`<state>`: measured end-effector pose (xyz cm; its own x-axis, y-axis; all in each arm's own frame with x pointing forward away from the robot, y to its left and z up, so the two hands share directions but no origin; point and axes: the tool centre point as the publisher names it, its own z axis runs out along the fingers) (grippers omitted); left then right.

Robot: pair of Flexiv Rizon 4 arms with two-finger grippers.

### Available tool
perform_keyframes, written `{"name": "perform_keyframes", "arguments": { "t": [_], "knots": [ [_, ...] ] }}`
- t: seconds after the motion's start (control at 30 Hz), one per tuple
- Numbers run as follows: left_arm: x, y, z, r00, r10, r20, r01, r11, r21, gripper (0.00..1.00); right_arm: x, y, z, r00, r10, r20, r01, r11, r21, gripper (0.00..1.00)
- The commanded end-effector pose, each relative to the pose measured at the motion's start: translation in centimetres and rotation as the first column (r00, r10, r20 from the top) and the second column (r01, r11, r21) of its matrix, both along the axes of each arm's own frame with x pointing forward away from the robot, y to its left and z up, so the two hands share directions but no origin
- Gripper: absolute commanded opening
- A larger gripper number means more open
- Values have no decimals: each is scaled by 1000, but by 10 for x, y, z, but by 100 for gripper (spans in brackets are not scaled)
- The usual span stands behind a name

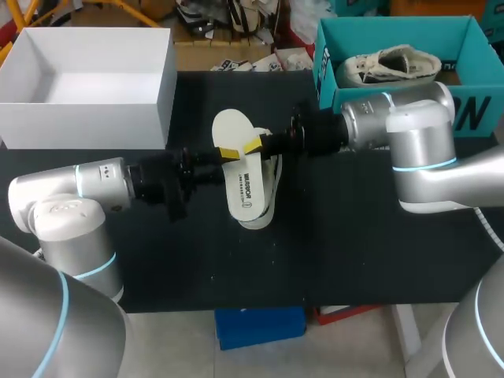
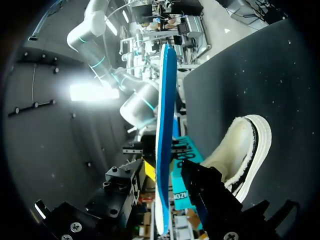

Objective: Take the shoe out of the shoebox, open the shoe tongue, remove and reinsert the insole, then place the shoe into the shoebox

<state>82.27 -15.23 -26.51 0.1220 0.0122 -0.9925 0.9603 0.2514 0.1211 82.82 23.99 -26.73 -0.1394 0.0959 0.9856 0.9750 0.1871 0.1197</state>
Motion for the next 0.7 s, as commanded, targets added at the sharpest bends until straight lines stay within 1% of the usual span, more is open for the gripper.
{"name": "perform_keyframes", "arguments": {
  "t": [0.03,0.13,0.17,0.2,0.43,0.47,0.5,0.6,0.7],
  "knots": [
    [1,-5,-1,1000,-5,4,5,1000,7,35,0,0,1,1000,0,-1,0,1000,-3,0],
    [2,-6,-2,1000,-12,2,12,1000,11,26,0,0,1,1000,0,-1,0,1000,-3,0],
    [2,-7,-3,1000,-14,1,14,1000,13,11,0,0,1,1000,0,-1,0,1000,-3,0],
    [3,-8,-3,1000,-16,-5,16,1000,16,0,0,0,1,1000,0,-1,0,1000,-3,0],
    [2,-12,-5,1000,-24,-8,24,999,23,0,0,0,1,1000,0,-1,0,1000,-3,0],
    [2,-12,-5,1000,-25,-7,25,999,24,0,-1,-1,1,1000,-3,0,3,1000,3,20],
    [2,-12,-4,1000,-27,-7,27,999,25,0,-1,-2,1,1000,-8,1,8,1000,10,100],
    [-1,-10,-3,999,-35,-13,36,998,48,0,-1,-5,2,1000,-31,7,31,999,13,100],
    [-7,-8,-4,998,-46,-46,50,994,93,0,-7,-12,-1,999,-46,-1,46,999,-15,100]
  ]
}}
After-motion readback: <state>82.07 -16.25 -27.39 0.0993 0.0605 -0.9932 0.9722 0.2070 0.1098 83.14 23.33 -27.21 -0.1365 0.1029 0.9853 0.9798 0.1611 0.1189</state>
